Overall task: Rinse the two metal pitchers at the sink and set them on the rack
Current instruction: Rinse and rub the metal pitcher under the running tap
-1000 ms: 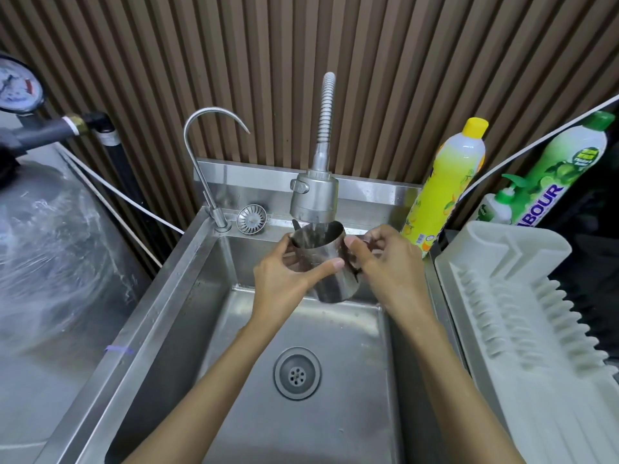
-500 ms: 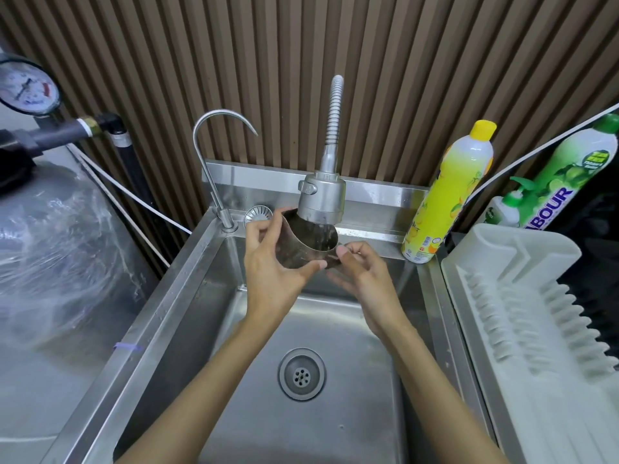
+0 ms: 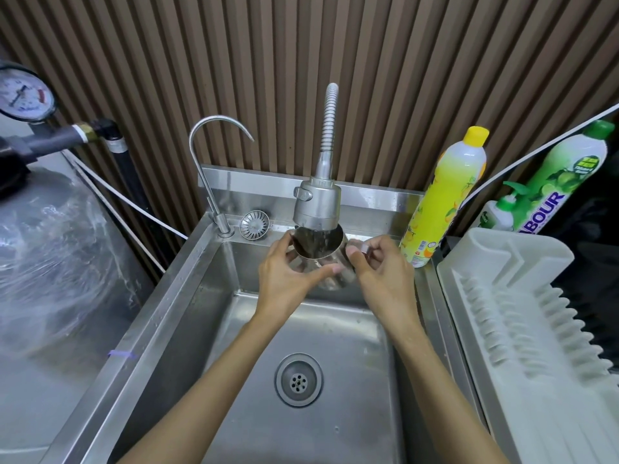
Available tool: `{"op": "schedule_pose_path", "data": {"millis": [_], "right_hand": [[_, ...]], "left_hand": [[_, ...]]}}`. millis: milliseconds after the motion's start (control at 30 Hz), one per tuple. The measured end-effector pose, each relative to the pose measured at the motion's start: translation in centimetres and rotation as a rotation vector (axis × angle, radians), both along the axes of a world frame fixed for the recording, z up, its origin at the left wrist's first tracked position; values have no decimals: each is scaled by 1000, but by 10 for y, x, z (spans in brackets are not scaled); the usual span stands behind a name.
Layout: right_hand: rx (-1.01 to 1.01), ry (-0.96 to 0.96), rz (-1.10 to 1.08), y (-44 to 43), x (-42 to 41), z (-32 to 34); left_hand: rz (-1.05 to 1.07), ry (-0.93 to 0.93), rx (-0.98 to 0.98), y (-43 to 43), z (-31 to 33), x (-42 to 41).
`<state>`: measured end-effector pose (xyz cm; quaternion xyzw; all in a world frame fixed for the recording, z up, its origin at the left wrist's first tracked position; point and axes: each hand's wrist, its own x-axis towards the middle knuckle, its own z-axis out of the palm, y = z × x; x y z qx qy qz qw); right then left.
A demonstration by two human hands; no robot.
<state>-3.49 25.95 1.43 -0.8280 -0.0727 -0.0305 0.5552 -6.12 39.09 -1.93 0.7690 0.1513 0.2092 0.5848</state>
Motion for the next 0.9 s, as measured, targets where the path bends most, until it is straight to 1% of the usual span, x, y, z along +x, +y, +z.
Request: {"op": "schedule_pose_path", "data": {"millis": [67,100,167,267,333,433,567,633,700,767,833,900], "right_hand": [[209,86,41,3,-1,-3],[305,132,62,5,0,-7],[440,211,125,9,2,-14],[651,306,270,14,6,-22],[687,338,322,15,4,-23],[593,315,290,18,0,-22],[394,272,170,15,-3,-10],[231,197,131,9,0,-2],[-8,67,76,2,1,6],[-188,-40,41,-4,-1,14],[-270,-97,17,-6,-7,24],[-286,-124,2,-7,-9,27]], "left_hand": [[-4,-84,-101,-3,1,2],[7,-128,-110,-4,3,3],[48,-207,-24,-4,6,0],[106,-271,176,2,14,-9],[116,-254,274,7,19,-14],[138,-179,329,14,26,-18],[165,-53,285,12,28,-17],[160,6,240,8,25,-19],[126,37,191,3,20,-20],[72,57,136,-2,16,-21],[-6,66,52,-4,15,-20],[-71,62,-25,-5,14,-16]]}}
